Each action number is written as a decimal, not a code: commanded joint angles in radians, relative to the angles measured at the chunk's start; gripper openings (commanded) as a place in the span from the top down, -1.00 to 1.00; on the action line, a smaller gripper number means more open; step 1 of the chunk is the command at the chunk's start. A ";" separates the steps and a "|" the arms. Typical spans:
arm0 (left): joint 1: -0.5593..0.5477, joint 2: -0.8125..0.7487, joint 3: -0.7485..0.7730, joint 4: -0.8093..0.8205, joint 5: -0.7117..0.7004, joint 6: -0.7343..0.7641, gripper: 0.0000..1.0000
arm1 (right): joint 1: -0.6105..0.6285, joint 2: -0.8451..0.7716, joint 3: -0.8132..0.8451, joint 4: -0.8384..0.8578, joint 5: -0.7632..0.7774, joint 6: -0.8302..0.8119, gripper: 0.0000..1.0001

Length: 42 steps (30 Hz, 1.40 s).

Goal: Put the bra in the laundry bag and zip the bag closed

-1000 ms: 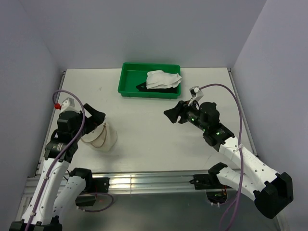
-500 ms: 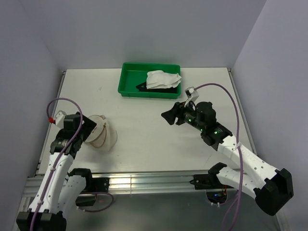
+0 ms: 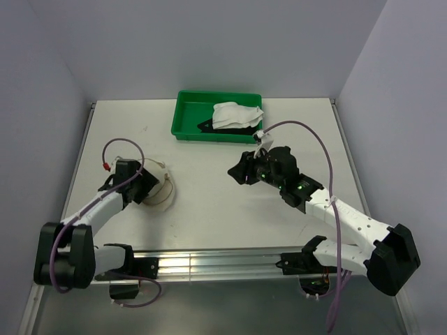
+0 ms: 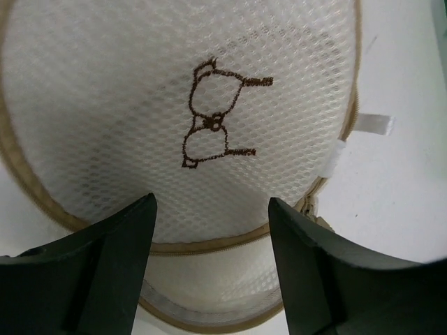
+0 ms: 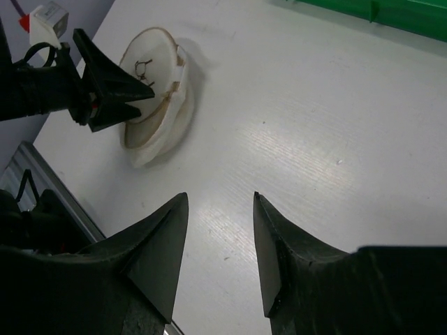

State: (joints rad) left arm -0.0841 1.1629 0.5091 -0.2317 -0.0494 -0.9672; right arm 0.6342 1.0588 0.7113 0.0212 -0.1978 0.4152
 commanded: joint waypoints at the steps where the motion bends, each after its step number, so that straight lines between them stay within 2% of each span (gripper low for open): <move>1: -0.080 0.128 0.058 0.221 0.040 -0.027 -0.41 | 0.028 0.036 0.060 0.022 0.037 -0.026 0.01; 3: -0.115 0.182 0.122 0.223 0.042 -0.015 -0.32 | 0.039 0.053 0.071 0.022 0.050 -0.029 0.02; 6: -0.160 0.187 0.154 0.198 0.011 -0.005 -0.37 | 0.068 0.096 0.103 0.005 0.058 -0.042 0.02; 9: -0.160 0.068 0.134 0.166 -0.010 0.008 -0.53 | 0.111 0.150 0.142 -0.007 0.073 -0.061 -0.01; 11: -0.160 -0.041 0.144 0.100 -0.035 0.033 -0.72 | 0.153 0.205 0.180 -0.010 0.078 -0.081 -0.02; 14: -0.160 -0.195 0.181 -0.003 -0.066 0.071 -0.77 | 0.220 0.315 0.261 -0.007 0.080 -0.114 0.00; 16: -0.160 -0.320 0.201 -0.059 -0.101 0.090 -0.75 | 0.254 0.425 0.325 -0.014 0.099 -0.139 0.46; 18: -0.160 -0.450 0.227 -0.113 -0.154 0.123 -0.73 | 0.298 0.553 0.420 -0.020 0.104 -0.176 0.83; 20: -0.160 -0.541 0.236 -0.116 -0.173 0.176 -0.72 | 0.327 0.634 0.526 -0.047 0.133 -0.223 0.89; 22: -0.160 -0.650 0.249 -0.115 -0.184 0.208 -0.70 | 0.373 0.736 0.579 -0.026 0.156 -0.259 0.80; 23: -0.160 -0.673 0.276 -0.123 -0.194 0.238 -0.69 | 0.387 0.769 0.644 -0.026 0.188 -0.286 0.68; 25: -0.160 -0.716 0.331 -0.165 -0.207 0.284 -0.63 | 0.432 0.890 0.780 -0.035 0.246 -0.350 0.24; 26: -0.160 -0.720 0.332 -0.173 -0.207 0.285 -0.63 | 0.432 0.918 0.781 -0.035 0.247 -0.351 0.24; 28: -0.160 -0.721 0.357 -0.188 -0.198 0.303 -0.59 | 0.456 0.969 0.883 -0.046 0.259 -0.389 0.15; 35: -0.160 -0.759 0.348 -0.164 -0.150 0.347 -0.51 | 0.493 1.220 1.143 -0.148 0.300 -0.512 0.14; 37: -0.160 -0.761 0.344 -0.159 -0.139 0.354 -0.52 | 0.496 1.248 1.203 -0.176 0.313 -0.527 0.14; 40: -0.160 -0.761 0.327 -0.155 -0.129 0.354 -0.51 | 0.501 1.277 1.229 -0.191 0.310 -0.552 0.03; 42: -0.160 -0.759 0.318 -0.150 -0.129 0.354 -0.52 | 0.501 1.296 1.241 -0.213 0.299 -0.550 0.03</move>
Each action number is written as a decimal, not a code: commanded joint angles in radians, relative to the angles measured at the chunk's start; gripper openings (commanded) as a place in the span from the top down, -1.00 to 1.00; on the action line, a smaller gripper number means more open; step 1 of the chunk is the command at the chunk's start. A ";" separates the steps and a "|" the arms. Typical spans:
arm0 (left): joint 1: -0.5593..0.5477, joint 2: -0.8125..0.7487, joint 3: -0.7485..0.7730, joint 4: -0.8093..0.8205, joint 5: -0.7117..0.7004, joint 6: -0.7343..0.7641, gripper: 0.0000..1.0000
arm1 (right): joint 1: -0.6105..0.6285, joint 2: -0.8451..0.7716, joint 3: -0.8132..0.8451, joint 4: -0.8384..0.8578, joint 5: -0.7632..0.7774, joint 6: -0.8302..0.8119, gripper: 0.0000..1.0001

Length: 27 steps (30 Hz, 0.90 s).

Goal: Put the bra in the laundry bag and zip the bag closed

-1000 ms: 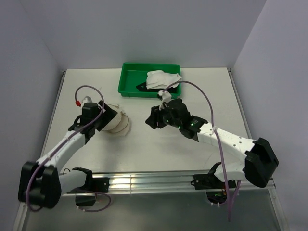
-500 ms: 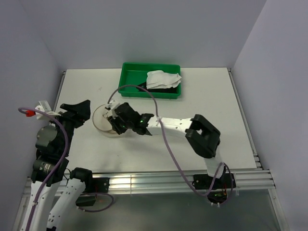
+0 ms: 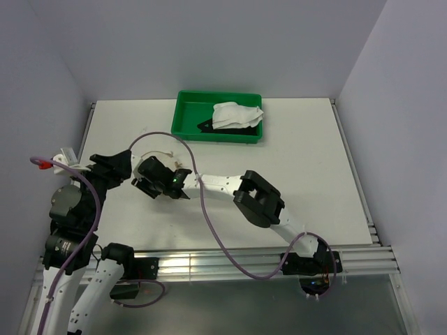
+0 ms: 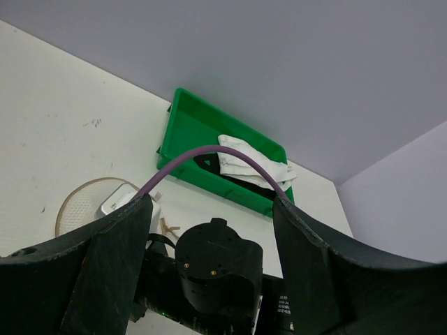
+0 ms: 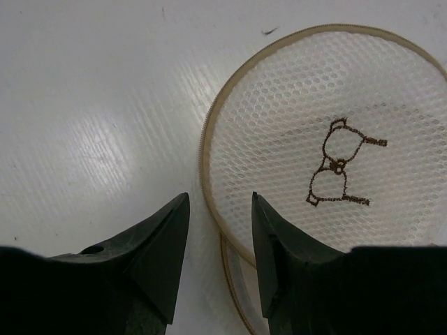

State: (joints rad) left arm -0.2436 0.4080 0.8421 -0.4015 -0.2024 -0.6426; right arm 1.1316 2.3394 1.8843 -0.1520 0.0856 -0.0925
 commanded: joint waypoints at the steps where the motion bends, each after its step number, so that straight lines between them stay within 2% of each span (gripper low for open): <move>1: 0.000 -0.003 -0.023 0.020 0.026 0.029 -0.51 | 0.003 0.018 0.065 -0.038 0.002 -0.039 0.03; 9: 0.000 -0.011 -0.070 -0.002 0.020 0.006 -0.53 | 0.002 0.066 0.087 -0.043 -0.003 -0.016 0.16; 11: 0.000 -0.012 -0.078 -0.017 0.014 0.000 -0.53 | 0.002 0.074 0.087 -0.028 0.006 -0.004 0.49; 12: 0.000 -0.015 -0.084 -0.020 0.014 -0.005 -0.53 | 0.002 0.071 0.081 -0.008 0.016 0.000 0.82; 13: 0.000 -0.015 -0.087 -0.025 0.014 -0.006 -0.53 | 0.002 0.070 0.072 0.009 0.025 0.007 0.97; 19: 0.000 -0.017 -0.107 -0.059 0.023 -0.022 -0.51 | -0.003 -0.124 -0.125 0.245 0.039 0.089 1.00; 27: 0.000 -0.021 -0.113 -0.122 0.015 -0.058 -0.50 | -0.075 -0.385 -0.379 0.445 0.154 0.404 1.00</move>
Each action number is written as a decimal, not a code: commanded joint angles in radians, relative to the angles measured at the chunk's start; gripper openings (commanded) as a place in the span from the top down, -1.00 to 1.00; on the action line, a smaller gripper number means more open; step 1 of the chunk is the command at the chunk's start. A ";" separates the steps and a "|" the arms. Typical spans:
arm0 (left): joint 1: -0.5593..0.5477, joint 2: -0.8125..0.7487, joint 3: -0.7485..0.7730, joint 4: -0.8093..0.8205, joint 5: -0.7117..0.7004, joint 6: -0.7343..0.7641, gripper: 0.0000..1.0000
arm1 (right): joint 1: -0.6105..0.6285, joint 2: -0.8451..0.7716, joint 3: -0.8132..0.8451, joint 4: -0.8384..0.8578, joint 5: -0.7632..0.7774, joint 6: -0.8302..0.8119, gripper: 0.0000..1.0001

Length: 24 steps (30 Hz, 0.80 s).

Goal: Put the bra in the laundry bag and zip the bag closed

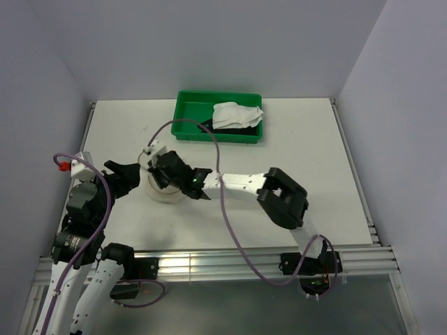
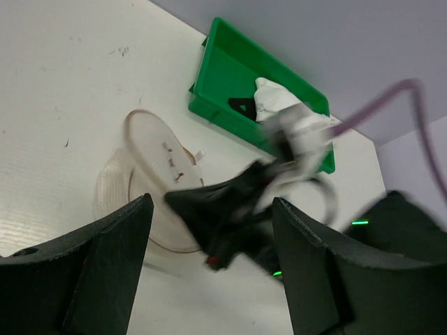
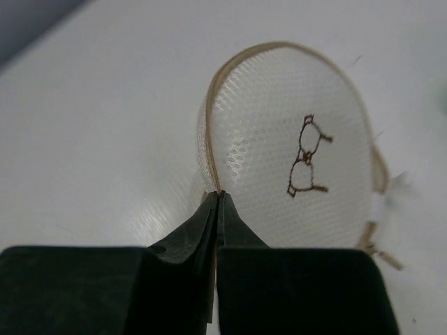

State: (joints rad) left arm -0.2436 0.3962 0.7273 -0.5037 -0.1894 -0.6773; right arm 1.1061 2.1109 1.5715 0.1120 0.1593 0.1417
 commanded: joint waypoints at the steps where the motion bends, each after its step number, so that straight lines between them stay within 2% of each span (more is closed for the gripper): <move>1: 0.000 -0.011 0.003 -0.024 -0.007 -0.030 -0.50 | -0.061 -0.214 -0.096 0.213 0.091 0.206 1.00; 4: 0.000 -0.005 -0.003 -0.056 -0.031 -0.067 -0.47 | -0.110 -0.320 -0.206 0.258 0.127 0.350 1.00; 8: 0.000 0.056 -0.048 -0.079 -0.068 -0.090 -0.32 | -0.172 -0.437 -0.350 0.308 0.139 0.539 1.00; 11: 0.000 0.151 -0.046 -0.076 -0.027 -0.099 -0.34 | -0.219 -0.531 -0.519 0.399 0.126 0.659 1.00; 18: 0.000 0.228 -0.176 0.079 0.033 -0.145 -0.35 | -0.249 -0.669 -0.887 0.483 0.221 0.846 0.99; 23: -0.005 0.308 -0.244 0.175 0.045 -0.163 -0.34 | -0.285 -0.735 -0.998 0.428 0.275 0.856 0.76; 24: -0.006 0.312 -0.250 0.188 0.047 -0.163 -0.35 | -0.299 -0.750 -1.005 0.419 0.282 0.840 0.59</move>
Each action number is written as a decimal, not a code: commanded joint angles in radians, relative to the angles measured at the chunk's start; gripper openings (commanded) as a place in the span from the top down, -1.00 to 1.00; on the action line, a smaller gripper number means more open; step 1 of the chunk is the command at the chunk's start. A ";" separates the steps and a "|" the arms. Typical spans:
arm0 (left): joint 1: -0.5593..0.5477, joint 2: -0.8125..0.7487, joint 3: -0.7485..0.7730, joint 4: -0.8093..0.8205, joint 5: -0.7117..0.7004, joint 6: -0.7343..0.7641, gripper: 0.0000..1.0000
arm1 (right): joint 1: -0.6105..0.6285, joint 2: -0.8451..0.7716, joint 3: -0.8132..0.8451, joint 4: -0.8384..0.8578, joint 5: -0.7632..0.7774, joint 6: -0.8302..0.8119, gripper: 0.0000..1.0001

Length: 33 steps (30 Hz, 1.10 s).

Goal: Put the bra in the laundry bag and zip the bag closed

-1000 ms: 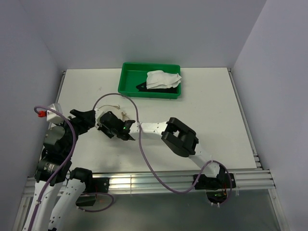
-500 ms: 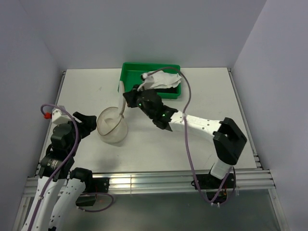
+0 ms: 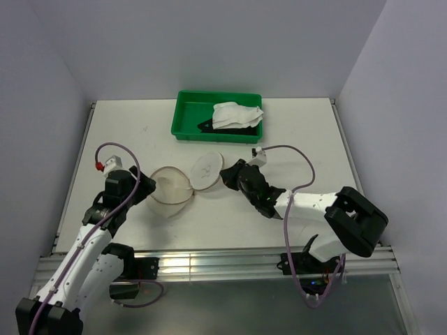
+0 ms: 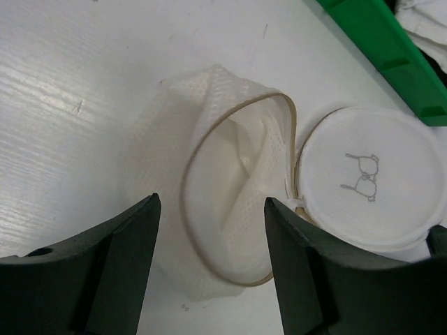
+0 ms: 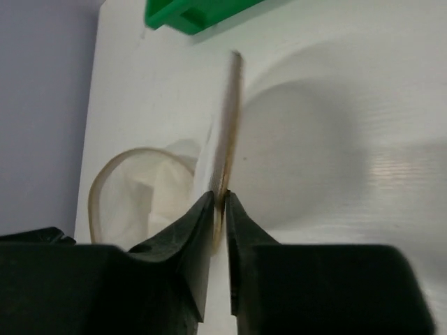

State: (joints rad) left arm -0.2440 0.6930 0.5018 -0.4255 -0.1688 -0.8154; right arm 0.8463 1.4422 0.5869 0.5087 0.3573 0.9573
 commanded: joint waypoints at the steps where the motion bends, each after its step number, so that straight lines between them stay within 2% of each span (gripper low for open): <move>1: -0.009 0.031 -0.031 0.125 0.035 -0.027 -0.34 | -0.055 -0.110 -0.021 -0.022 0.085 0.006 0.52; 2: -0.012 0.042 -0.034 0.158 0.044 -0.018 -0.34 | -0.071 -0.126 -0.018 -0.056 0.092 -0.024 0.45; 3: -0.014 0.055 -0.032 0.165 0.049 -0.018 -0.34 | -0.093 -0.143 -0.015 -0.080 0.104 -0.050 0.06; 4: -0.021 0.084 -0.029 0.175 0.054 -0.016 -0.34 | -0.105 -0.170 -0.009 -0.141 0.112 -0.083 -0.06; 6: -0.035 0.111 -0.023 0.203 0.049 -0.010 -0.34 | -0.145 -0.203 0.011 -0.223 0.129 -0.149 -0.23; 8: -0.057 0.125 -0.017 0.202 0.013 -0.018 -0.32 | -0.176 -0.249 0.025 -0.222 0.080 -0.282 -0.29; 9: -0.067 0.116 -0.020 0.215 0.003 -0.015 -0.29 | -0.194 -0.241 0.057 -0.229 0.053 -0.329 -0.30; 11: -0.103 0.073 -0.022 0.218 -0.027 -0.018 -0.21 | -0.239 -0.145 0.167 -0.369 0.045 -0.411 -0.23; 12: -0.112 0.056 -0.011 0.212 -0.055 -0.016 -0.21 | -0.246 -0.100 0.282 -0.399 0.040 -0.436 -0.05; 14: -0.143 -0.002 0.010 0.195 -0.078 -0.005 -0.22 | -0.280 0.018 0.403 -0.427 0.046 -0.448 0.10; 15: -0.152 -0.022 0.015 0.194 -0.083 0.002 -0.22 | -0.292 0.056 0.431 -0.418 0.049 -0.445 0.42; 18: -0.170 -0.087 0.026 0.200 -0.060 0.022 -0.25 | -0.349 0.214 0.571 -0.412 0.042 -0.414 0.48; 20: -0.176 -0.104 0.026 0.218 -0.017 0.036 -0.28 | -0.371 0.340 0.702 -0.433 0.035 -0.426 0.40; 23: -0.181 -0.113 0.041 0.190 -0.041 0.059 -0.31 | -0.377 0.521 0.915 -0.550 0.035 -0.449 0.08; 24: -0.182 -0.118 0.055 0.177 -0.060 0.061 -0.32 | -0.383 0.561 0.954 -0.567 0.034 -0.454 -0.12; 27: -0.186 -0.150 0.044 0.203 -0.049 0.064 -0.35 | -0.392 0.677 1.080 -0.610 0.035 -0.465 -0.33; 31: -0.186 -0.109 0.032 0.232 -0.008 0.062 -0.36 | -0.418 0.785 1.191 -0.662 0.042 -0.454 -0.35; 33: -0.186 -0.092 0.032 0.232 0.003 0.064 -0.36 | -0.434 0.825 1.260 -0.708 0.002 -0.439 -0.44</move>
State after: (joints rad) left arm -0.4252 0.5755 0.5148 -0.2337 -0.1967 -0.7727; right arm 0.4454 2.2475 1.7382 -0.1314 0.3702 0.5156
